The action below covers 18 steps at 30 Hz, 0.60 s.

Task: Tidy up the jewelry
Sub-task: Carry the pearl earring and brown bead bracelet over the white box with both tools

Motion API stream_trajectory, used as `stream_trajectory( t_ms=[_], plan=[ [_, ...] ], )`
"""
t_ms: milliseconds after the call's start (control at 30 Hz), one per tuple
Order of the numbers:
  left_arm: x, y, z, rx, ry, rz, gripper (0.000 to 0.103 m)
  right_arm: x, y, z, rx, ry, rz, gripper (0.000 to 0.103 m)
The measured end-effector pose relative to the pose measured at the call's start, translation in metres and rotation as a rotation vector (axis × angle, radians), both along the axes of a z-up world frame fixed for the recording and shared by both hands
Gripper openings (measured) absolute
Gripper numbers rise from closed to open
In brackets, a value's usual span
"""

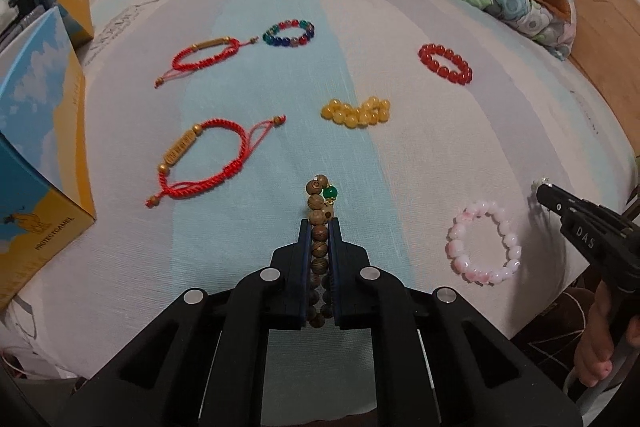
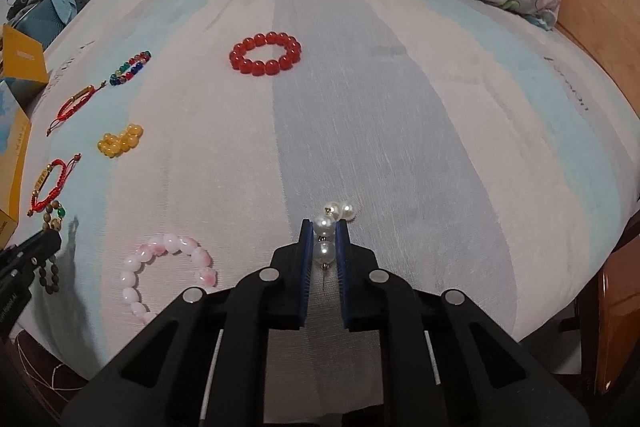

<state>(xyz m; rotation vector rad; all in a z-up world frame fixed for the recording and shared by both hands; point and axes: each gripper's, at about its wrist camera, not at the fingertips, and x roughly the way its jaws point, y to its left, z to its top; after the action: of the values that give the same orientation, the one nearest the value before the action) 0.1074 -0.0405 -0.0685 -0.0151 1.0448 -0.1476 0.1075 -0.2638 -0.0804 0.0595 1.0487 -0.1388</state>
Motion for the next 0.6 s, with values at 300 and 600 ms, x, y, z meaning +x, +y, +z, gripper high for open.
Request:
stream_trajectory(
  t_ms=[300,600],
  plan=[
    [-0.004,0.016,0.03,-0.006,-0.05,0.033,0.007,-0.003,0.002,0.009,0.002,-0.034,0.014,0.011],
    [-0.001,0.019,0.057,0.007,-0.083,0.02,0.007,-0.002,0.004,0.033,-0.001,-0.065,0.001,0.011]
  ],
)
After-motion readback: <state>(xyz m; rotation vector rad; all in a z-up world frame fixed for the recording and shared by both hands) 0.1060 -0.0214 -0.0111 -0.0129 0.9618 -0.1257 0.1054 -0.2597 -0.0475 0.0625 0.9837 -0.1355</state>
